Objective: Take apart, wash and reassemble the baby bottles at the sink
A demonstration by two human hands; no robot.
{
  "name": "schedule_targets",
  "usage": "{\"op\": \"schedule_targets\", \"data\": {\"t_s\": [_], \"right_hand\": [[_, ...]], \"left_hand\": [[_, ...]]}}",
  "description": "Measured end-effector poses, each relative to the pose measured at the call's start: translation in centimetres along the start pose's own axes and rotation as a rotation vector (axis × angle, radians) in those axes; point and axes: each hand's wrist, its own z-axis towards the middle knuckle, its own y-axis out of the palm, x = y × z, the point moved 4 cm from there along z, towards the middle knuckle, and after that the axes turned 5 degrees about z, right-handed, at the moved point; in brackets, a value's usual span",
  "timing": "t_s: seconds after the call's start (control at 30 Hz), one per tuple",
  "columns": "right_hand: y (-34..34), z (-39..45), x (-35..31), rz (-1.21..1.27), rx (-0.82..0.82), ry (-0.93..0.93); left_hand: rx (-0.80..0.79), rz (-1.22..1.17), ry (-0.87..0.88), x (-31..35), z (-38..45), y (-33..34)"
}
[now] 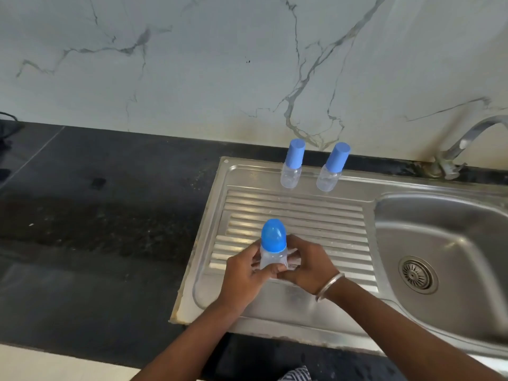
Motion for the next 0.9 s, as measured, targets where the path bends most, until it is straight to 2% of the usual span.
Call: {"op": "schedule_targets", "data": {"t_s": [0.17, 0.23, 0.3, 0.6, 0.9], "right_hand": [[-0.5, 5.3, -0.2, -0.028, 0.166, 0.062], [-0.9, 8.0, -0.4, -0.058, 0.208, 0.056], [-1.1, 10.6, -0.6, -0.073, 0.241, 0.044], [0.6, 20.0, -0.5, -0.206, 0.355, 0.119], [1.3, 22.7, -0.1, -0.191, 0.406, 0.227]], "left_hand": [[0.103, 0.195, -0.069, -1.8, 1.0, -2.3], [0.072, 0.384, -0.099, -2.4, 1.3, -2.9], [-0.011, 0.475, -0.140, -3.3, 1.7, -3.2], [-0.074, 0.540, -0.164, -5.0, 2.5, -3.4], [-0.091, 0.580, -0.094, -5.9, 2.5, -3.3]]}}
